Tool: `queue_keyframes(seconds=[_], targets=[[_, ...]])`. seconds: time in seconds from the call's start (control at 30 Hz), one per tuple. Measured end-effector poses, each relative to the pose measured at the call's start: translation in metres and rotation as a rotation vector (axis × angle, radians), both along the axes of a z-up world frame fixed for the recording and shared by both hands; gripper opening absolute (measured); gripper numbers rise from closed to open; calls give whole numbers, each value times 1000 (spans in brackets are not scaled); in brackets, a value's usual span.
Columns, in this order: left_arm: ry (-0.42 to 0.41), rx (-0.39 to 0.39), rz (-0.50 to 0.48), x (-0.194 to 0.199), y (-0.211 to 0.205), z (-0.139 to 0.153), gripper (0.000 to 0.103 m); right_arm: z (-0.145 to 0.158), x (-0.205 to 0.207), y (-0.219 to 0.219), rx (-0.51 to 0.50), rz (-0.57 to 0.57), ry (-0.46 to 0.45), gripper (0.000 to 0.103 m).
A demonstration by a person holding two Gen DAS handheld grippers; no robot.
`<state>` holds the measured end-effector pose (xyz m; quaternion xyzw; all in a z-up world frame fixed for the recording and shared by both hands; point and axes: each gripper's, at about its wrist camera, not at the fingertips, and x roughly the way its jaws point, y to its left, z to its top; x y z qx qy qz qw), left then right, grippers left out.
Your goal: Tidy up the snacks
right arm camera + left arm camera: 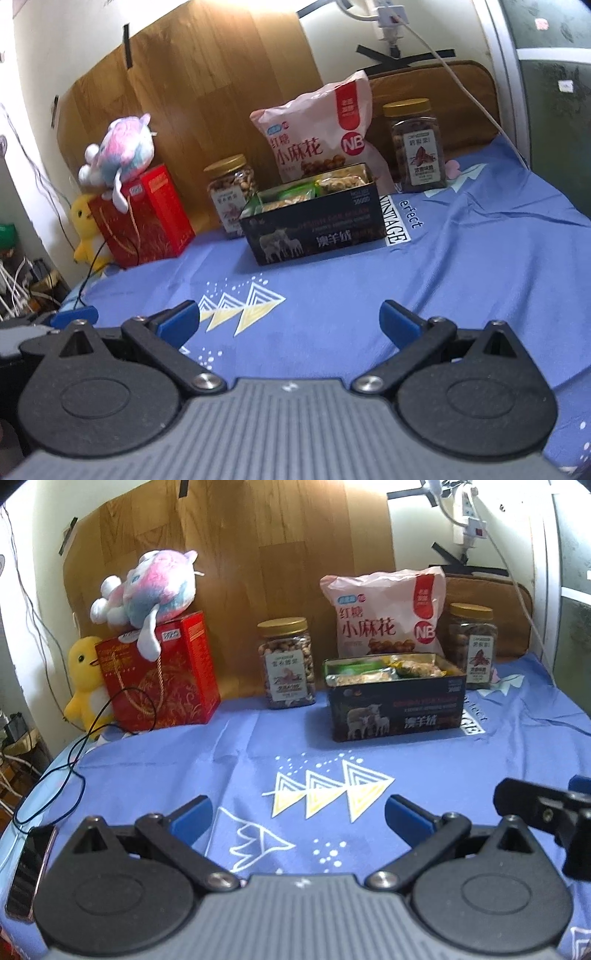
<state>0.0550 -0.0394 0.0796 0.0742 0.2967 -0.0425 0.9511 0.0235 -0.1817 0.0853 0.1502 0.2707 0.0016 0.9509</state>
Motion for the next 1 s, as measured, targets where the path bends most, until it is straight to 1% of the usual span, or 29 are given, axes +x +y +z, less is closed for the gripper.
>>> queue_keyframes(seconds=[0.23,0.4,1.0], targets=[[25,5,36,5,10,-6,103,-2,3,7,-17,24,13,103],[34,10,37,7,11,-8,103,-3,5,7,-14,29,19,103],[17,43,-5,-2,1,-6,103,-2,2,4,-4,23,20,103]])
